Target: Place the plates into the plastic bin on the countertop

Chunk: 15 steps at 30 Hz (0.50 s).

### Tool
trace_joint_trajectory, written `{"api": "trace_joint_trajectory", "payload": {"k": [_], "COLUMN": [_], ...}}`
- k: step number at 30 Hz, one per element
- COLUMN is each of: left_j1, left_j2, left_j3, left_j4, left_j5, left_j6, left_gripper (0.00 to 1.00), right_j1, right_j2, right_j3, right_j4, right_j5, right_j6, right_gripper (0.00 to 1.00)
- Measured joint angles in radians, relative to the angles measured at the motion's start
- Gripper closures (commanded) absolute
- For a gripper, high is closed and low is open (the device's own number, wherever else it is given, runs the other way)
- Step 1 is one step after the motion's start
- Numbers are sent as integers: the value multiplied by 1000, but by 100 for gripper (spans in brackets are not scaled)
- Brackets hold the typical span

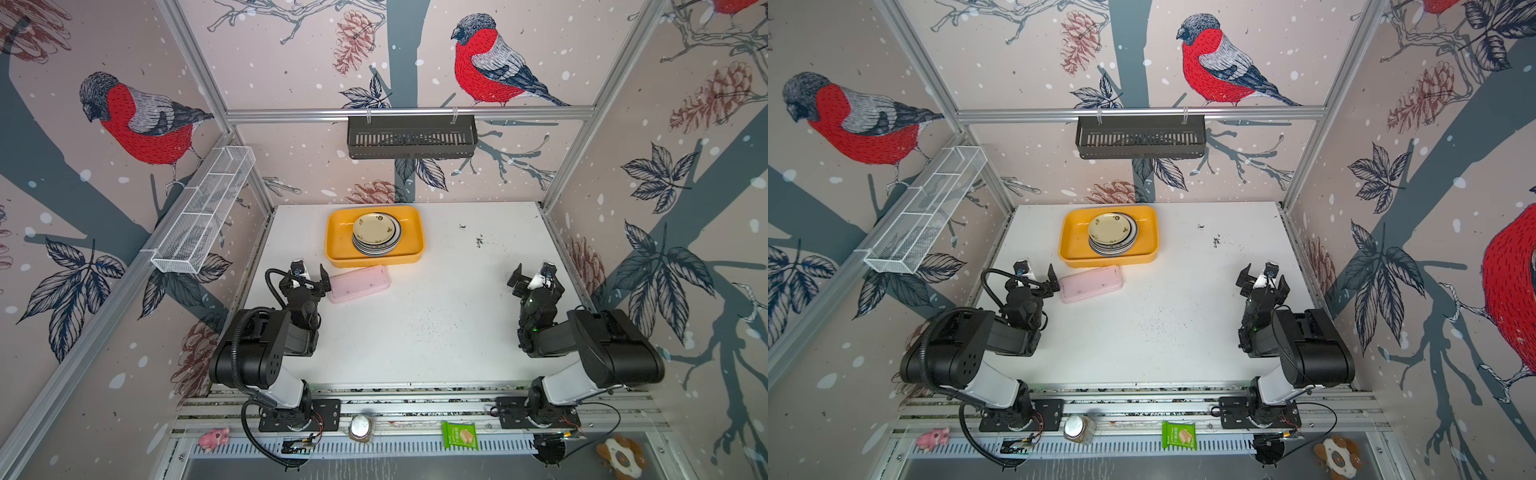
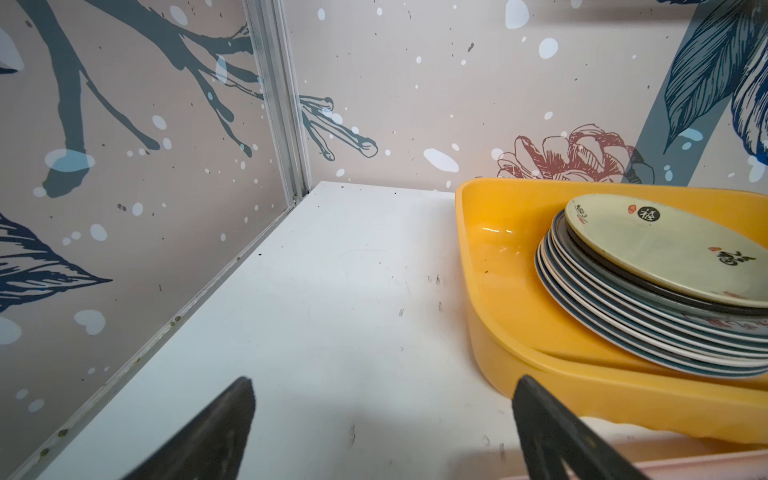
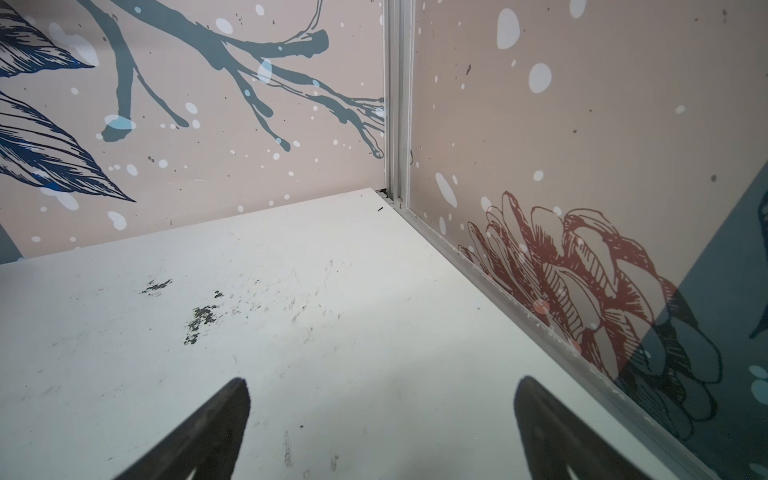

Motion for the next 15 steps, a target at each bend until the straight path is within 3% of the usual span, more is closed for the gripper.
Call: {"api": "trace_joint_trajectory", "payload": {"k": [15], "left_j1": [-14], "left_j2": [0], "left_j3": [2], "left_j4": [-12], "left_j5": [-3], "left_j6": [5], "left_gripper": [3], "right_j1": [4], "right_j2": [0], "right_j3": [-2], "right_j4": [-1], "right_j5": [-11], "right_j6": [3], "right_gripper": [0]}}
